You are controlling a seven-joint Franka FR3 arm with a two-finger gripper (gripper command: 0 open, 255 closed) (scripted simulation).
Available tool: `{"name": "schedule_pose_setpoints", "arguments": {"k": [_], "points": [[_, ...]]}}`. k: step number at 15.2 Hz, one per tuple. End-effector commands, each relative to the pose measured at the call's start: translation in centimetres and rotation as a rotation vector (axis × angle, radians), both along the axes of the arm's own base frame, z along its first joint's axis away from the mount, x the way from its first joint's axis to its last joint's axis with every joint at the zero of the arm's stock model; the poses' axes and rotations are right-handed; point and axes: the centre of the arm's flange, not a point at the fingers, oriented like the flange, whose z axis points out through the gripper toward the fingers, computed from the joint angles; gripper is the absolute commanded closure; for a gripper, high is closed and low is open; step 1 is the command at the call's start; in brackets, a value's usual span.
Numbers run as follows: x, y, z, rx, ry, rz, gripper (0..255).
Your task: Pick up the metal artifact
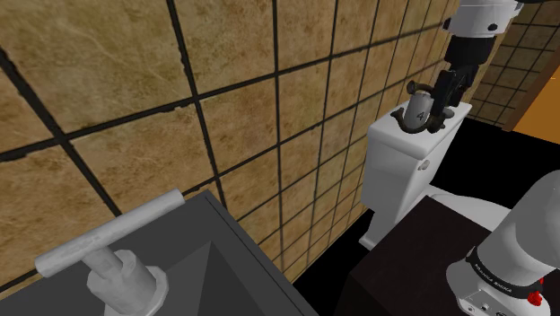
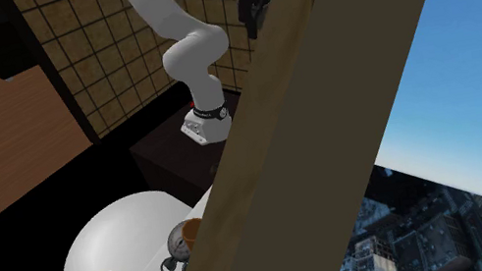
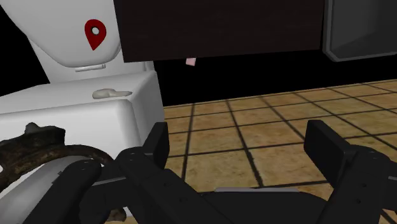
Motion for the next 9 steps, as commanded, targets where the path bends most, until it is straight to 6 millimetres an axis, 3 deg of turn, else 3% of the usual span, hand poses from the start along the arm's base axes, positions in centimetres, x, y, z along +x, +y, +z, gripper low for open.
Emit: {"name": "schedule_pose_setpoints", "arguments": {"k": [1, 9], "points": [[0.0, 0.0, 0.0, 0.000, 0.000, 0.000, 0], [9.1, -5.8, -3.1, -0.006, 0.053, -0.246, 0]]}}
